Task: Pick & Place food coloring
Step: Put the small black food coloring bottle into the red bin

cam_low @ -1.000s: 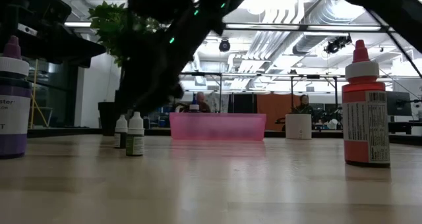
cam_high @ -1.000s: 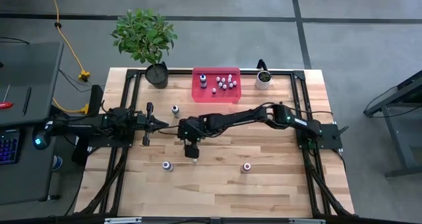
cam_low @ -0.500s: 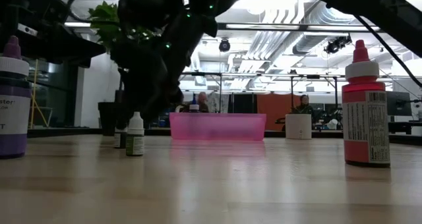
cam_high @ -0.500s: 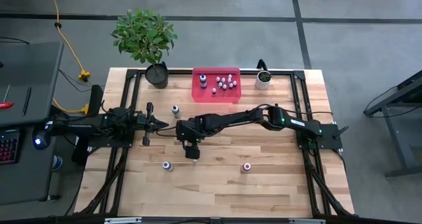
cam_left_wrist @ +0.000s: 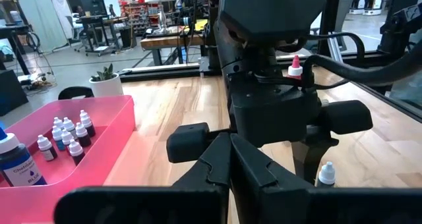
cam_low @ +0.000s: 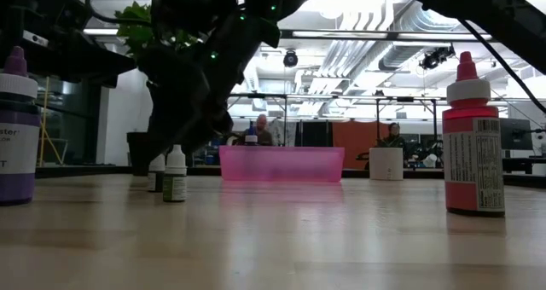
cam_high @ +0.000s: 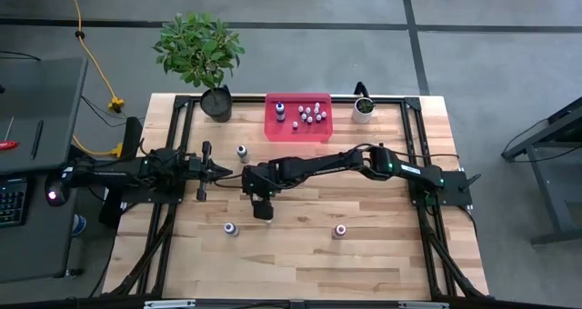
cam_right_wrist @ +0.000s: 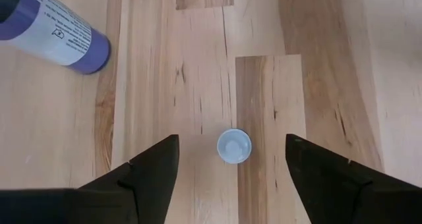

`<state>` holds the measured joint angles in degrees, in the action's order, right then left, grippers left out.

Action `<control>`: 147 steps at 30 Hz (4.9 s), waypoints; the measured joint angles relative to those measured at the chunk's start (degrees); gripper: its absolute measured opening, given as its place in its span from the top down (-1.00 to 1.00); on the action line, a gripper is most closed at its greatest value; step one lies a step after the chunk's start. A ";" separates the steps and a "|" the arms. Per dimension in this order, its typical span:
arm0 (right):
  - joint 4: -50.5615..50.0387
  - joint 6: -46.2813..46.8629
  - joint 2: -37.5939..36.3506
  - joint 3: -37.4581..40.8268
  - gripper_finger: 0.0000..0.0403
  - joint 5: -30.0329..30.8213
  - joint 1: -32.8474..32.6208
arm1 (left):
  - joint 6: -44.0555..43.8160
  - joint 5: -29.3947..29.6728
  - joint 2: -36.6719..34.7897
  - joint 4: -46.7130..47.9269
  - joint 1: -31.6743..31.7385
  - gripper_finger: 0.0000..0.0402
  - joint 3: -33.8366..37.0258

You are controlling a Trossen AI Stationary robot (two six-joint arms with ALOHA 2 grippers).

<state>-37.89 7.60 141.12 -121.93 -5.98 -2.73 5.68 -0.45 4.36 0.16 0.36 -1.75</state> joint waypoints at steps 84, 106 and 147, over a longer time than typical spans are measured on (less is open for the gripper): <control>-24.71 24.24 -17.21 2.79 0.83 18.46 0.13 | 0.01 0.00 0.02 -0.02 0.00 1.00 0.01; -2.19 32.73 -35.17 34.67 0.83 28.46 11.95 | 0.02 0.00 0.02 -0.01 -0.02 1.00 0.00; 5.73 23.19 -17.31 23.43 0.83 23.17 27.20 | 0.02 0.00 0.02 -0.01 -0.01 1.00 0.01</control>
<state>-32.16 30.79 123.81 -98.50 17.19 24.47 5.69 -0.45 4.38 0.15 0.35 -1.75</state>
